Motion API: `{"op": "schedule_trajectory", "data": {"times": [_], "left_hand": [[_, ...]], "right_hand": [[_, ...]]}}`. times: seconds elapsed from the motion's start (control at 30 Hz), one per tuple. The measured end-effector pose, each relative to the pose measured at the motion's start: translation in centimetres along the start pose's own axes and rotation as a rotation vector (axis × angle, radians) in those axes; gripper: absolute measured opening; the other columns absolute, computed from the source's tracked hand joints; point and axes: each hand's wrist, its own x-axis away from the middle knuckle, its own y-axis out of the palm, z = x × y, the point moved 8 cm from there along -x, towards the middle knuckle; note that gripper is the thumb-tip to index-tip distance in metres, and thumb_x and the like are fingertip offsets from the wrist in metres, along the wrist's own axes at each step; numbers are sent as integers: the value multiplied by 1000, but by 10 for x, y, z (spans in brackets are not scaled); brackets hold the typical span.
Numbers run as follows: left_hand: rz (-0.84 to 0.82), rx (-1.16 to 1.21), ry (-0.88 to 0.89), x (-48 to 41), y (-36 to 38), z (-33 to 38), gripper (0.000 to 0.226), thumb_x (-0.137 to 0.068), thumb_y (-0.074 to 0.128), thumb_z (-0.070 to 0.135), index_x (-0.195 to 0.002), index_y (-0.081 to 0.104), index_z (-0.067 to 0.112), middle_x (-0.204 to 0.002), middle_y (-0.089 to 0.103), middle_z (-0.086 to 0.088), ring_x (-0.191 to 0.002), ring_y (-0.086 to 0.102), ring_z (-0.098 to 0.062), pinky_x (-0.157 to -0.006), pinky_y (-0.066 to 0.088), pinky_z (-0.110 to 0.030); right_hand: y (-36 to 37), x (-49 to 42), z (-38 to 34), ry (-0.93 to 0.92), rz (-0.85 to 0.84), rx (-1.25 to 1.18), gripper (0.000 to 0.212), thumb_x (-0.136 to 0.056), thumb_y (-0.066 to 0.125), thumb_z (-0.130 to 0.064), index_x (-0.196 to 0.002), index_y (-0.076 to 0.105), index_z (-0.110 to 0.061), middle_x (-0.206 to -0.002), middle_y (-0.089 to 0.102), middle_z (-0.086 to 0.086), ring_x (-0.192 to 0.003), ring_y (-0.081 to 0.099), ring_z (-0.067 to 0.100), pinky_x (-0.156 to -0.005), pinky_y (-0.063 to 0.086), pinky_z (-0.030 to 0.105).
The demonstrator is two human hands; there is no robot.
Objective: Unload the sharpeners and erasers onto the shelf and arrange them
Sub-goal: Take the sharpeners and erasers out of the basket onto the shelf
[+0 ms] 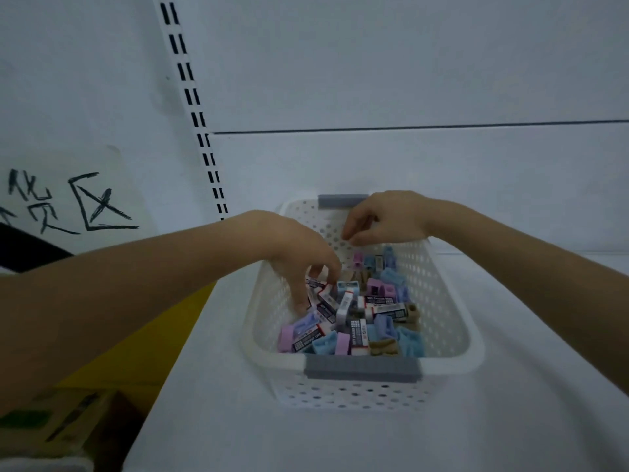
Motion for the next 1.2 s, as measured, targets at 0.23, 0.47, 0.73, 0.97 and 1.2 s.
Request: {"op": "schedule_trajectory", "data": {"times": [0.23, 0.47, 0.73, 0.97, 1.2], "left_hand": [[90, 59, -55, -4, -6, -5, 61, -78, 71, 32, -129, 40, 22, -125, 51, 1, -98, 44, -13, -76, 32, -26], [89, 217, -41, -5, -5, -5, 56, -74, 76, 22, -117, 41, 16, -101, 56, 1, -83, 49, -14, -61, 37, -21], [128, 266, 73, -2, -10, 3, 41, -77, 72, 11, -111, 50, 17, -107, 46, 9, -59, 42, 28, -54, 35, -5], [140, 126, 54, -8, -10, 4, 41, -81, 69, 17, -118, 52, 22, -105, 49, 7, -85, 41, -9, -75, 32, -23], [199, 83, 78, -12, -12, 3, 20, -82, 67, 20, -101, 59, 17, -98, 48, 7, -83, 43, -12, -73, 34, -24]], "right_hand": [[0, 1, -1, 9, 2, 26, 20, -86, 58, -36, -103, 66, -29, -106, 63, -13, -92, 55, 6, -82, 40, 25], [-1, 1, 0, 11, 25, -1, 19, -86, 59, -32, -103, 66, -27, -102, 63, -11, -91, 55, 6, -81, 41, 24], [0, 0, 0, 2, 26, 7, 18, -86, 58, -34, -102, 66, -27, -97, 61, -14, -89, 55, 4, -83, 43, 26], [1, -1, 2, -4, 28, 9, 18, -86, 58, -35, -101, 66, -28, -95, 60, -16, -92, 57, 5, -86, 45, 29], [0, 0, 0, -14, 35, -17, 18, -86, 59, -33, -101, 66, -27, -93, 59, -16, -90, 56, 6, -85, 45, 28]]}}
